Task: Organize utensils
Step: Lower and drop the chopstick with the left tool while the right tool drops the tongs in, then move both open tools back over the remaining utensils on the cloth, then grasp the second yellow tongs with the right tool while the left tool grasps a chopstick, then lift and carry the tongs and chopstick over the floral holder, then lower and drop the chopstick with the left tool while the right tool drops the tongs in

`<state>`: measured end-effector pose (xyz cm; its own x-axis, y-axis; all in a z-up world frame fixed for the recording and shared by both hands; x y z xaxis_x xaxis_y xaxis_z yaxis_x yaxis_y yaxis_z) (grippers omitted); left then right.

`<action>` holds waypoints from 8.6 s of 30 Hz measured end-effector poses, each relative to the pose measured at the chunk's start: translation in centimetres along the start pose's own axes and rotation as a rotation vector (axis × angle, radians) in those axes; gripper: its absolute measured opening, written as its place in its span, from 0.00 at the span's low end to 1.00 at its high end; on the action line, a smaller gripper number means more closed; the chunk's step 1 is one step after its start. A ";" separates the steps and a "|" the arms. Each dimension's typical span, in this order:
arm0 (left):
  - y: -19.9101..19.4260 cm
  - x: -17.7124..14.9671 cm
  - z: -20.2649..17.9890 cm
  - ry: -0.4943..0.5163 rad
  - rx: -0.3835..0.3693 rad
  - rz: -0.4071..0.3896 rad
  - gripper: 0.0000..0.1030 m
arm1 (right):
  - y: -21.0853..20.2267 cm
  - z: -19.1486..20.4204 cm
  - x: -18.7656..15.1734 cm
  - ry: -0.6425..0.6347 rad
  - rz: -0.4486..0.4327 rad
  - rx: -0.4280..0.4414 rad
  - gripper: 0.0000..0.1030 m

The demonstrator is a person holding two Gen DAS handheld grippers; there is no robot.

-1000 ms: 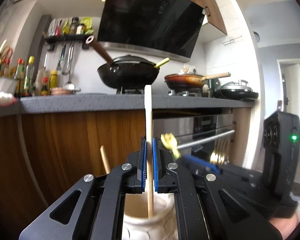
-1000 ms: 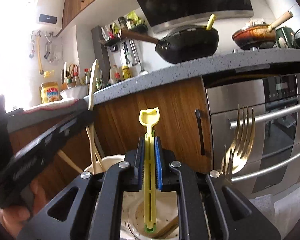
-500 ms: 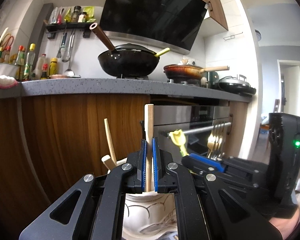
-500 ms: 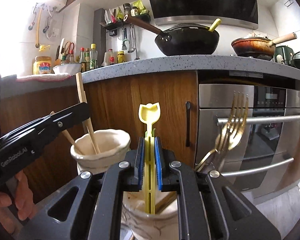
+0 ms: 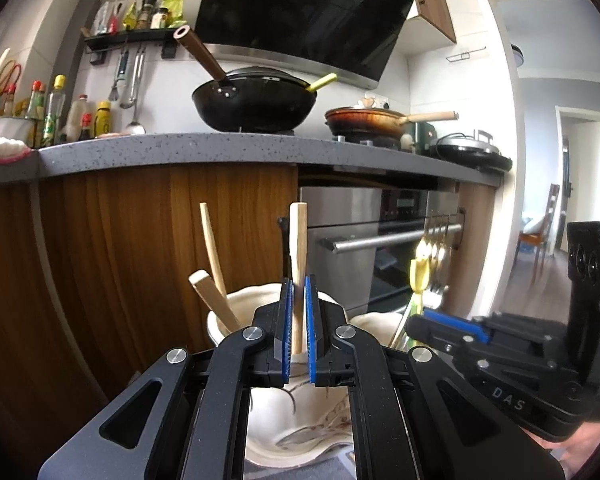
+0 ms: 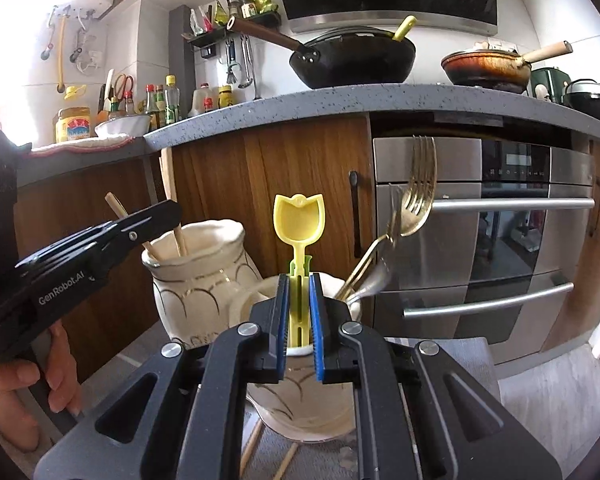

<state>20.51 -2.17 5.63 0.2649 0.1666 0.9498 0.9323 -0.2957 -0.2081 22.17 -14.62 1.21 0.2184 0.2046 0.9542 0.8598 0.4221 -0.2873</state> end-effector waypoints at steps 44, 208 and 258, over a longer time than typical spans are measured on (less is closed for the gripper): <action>-7.1 -7.2 -0.3 0.017 0.069 0.074 0.95 | -7.9 -3.8 -5.8 0.025 0.112 -0.145 0.94; 1.4 3.1 -0.6 0.012 -0.007 -0.106 0.05 | 2.0 -1.0 2.3 0.061 -0.055 0.076 0.09; -4.1 -2.0 -0.3 0.033 0.028 -0.024 0.84 | -5.9 -2.7 1.7 0.037 -0.100 -0.084 0.87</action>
<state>16.08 -1.53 4.67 0.2344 0.1419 0.9617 0.9449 -0.2660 -0.1911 18.76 -19.18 4.74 0.1450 0.1315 0.9807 0.9133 0.3635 -0.1837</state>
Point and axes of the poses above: each gripper's, at about its wrist camera, not at the fingertips, and y roughly the way its jaws point, z to its left, x to its top, the point moved 9 cm from there along y, roughly the way its jaws point, and after that the axes turned 13 degrees about -y, right-handed, at the moved point
